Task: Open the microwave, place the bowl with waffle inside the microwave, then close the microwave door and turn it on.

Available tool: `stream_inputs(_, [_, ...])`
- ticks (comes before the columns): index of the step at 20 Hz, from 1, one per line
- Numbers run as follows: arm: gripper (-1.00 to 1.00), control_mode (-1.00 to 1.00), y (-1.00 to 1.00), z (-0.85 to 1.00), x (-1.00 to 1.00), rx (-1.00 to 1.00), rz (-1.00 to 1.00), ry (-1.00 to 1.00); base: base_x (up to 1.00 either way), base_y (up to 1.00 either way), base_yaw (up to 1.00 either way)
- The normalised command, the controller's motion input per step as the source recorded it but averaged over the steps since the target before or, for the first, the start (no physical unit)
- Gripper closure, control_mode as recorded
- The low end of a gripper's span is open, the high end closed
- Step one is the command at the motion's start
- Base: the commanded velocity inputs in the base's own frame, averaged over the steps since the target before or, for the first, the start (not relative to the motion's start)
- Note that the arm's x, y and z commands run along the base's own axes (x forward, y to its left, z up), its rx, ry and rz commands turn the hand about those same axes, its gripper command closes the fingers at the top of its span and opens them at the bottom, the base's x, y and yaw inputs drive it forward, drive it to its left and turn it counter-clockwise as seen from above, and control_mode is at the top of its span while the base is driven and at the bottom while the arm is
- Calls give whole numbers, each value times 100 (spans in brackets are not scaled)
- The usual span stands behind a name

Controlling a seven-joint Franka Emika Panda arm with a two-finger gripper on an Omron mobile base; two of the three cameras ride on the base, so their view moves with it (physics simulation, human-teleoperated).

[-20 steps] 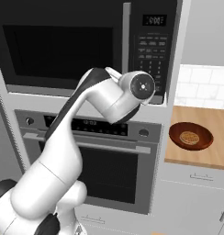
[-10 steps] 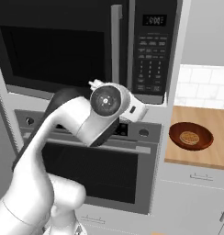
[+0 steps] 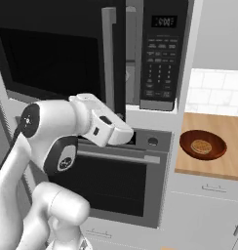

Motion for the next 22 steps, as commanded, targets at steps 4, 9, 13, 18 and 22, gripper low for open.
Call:
stream_inputs(4, [100, -100, -46, 0, -100, -8, -40, -17, 0, 0, 0])
stream_inputs(9, [100, -100, -48, 0, -100, -5, -33, -26, 0, 0, 0])
stream_inputs(13, [100, -100, -57, 0, -100, -3, -18, -36, 0, 0, 0])
stream_inputs(18, [100, -100, -25, 0, -100, -8, 3, -39, 0, 0, 0])
stream_inputs(22, [100, -100, -1, 0, -100, -16, 22, -34, 0, 0, 0])
